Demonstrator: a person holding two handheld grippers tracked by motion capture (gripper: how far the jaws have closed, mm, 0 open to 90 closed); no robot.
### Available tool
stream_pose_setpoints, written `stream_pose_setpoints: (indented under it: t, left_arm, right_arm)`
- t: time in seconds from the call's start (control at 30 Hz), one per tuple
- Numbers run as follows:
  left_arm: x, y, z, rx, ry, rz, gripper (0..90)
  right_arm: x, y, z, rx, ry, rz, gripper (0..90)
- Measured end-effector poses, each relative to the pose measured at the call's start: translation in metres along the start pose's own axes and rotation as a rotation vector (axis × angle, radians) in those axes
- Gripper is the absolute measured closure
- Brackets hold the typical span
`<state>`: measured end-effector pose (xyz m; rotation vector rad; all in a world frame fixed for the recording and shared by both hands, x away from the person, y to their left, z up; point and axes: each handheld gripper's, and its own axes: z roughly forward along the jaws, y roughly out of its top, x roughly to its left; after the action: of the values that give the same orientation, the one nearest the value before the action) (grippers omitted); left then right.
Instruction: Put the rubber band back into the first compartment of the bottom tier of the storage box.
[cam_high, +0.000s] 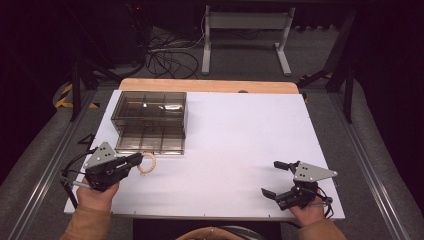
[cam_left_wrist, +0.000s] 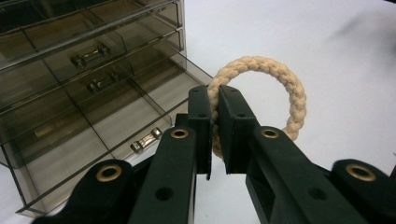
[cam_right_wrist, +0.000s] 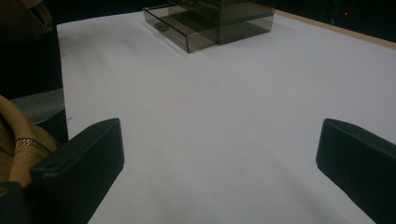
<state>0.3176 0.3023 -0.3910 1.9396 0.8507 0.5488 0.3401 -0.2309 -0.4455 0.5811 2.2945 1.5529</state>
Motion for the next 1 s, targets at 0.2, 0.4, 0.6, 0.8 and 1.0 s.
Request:
stream_pose_setpoints:
  t: [0.2,0.4,0.6,0.8,1.0]
  left_arm:
    - [0.0,0.0,-0.001,-0.02,0.0,-0.009,83.9]
    - [0.001,0.003,-0.003,-0.042,0.001,-0.014,83.8]
    - [0.004,0.01,-0.004,-0.054,0.006,-0.009,83.8]
    - [0.01,0.015,-0.003,-0.058,0.023,-0.019,83.8]
    - [0.015,0.021,-0.003,-0.061,0.048,-0.02,83.8]
  right_arm:
    - [0.0,0.0,0.0,0.001,0.0,-0.001,1.7]
    - [0.0,0.0,0.0,0.002,0.002,0.0,1.8]
    - [0.0,0.0,0.001,0.003,0.001,-0.001,1.8]
    - [0.0,0.0,0.001,0.004,0.001,-0.001,1.7]
    - [0.0,0.0,0.001,0.005,0.001,-0.001,1.8]
